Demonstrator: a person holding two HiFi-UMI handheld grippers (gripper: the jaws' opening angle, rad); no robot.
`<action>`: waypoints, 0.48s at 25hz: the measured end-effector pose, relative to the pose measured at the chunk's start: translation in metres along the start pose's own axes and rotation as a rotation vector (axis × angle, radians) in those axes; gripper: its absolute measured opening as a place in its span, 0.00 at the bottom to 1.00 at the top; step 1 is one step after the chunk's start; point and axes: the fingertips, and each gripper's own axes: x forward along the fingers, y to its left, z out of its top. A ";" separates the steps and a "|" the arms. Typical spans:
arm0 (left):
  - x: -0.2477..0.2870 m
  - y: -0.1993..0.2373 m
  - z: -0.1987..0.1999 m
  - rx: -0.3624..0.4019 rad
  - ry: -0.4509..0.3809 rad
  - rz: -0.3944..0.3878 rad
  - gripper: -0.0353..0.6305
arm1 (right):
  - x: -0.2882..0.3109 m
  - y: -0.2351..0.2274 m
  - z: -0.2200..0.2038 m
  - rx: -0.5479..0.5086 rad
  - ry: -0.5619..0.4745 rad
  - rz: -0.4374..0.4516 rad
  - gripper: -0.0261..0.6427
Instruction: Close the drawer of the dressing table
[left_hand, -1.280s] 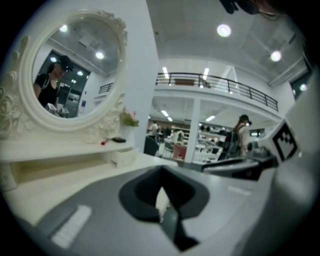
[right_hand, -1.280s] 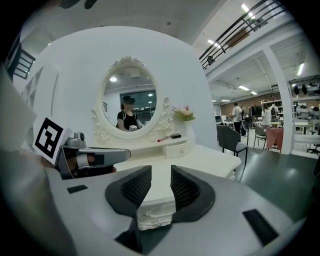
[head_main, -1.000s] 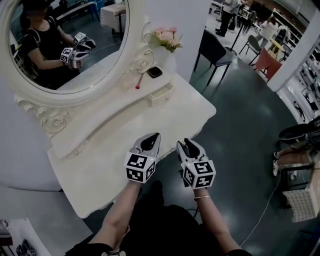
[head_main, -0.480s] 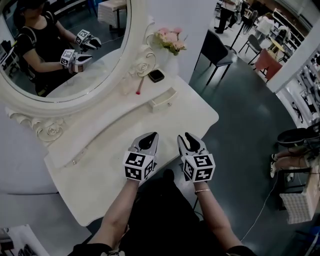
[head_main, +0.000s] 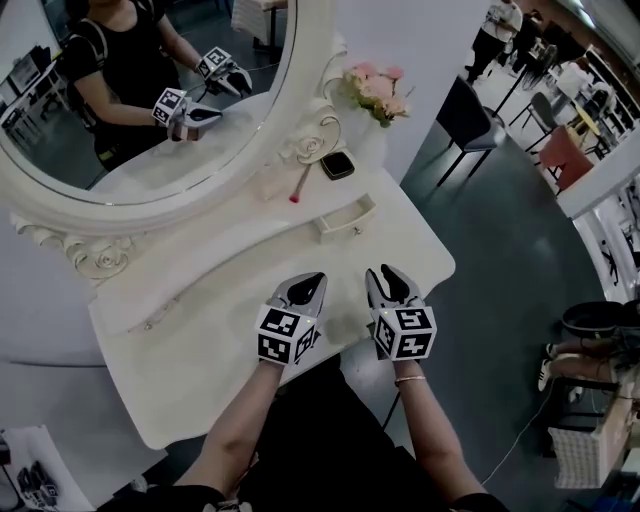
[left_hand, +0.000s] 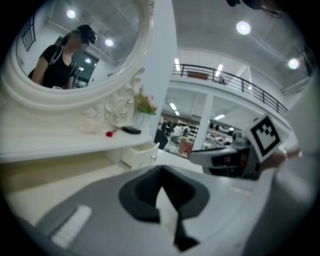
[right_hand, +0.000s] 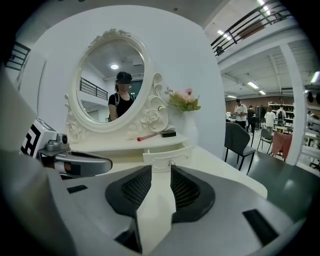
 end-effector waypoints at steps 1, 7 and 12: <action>0.003 0.002 -0.001 -0.004 0.005 0.006 0.06 | 0.005 -0.002 0.000 -0.007 0.008 0.008 0.19; 0.026 0.013 -0.006 -0.025 0.033 0.035 0.06 | 0.042 -0.010 0.001 -0.054 0.049 0.057 0.19; 0.042 0.022 -0.007 -0.043 0.045 0.065 0.06 | 0.072 -0.018 0.000 -0.069 0.081 0.086 0.19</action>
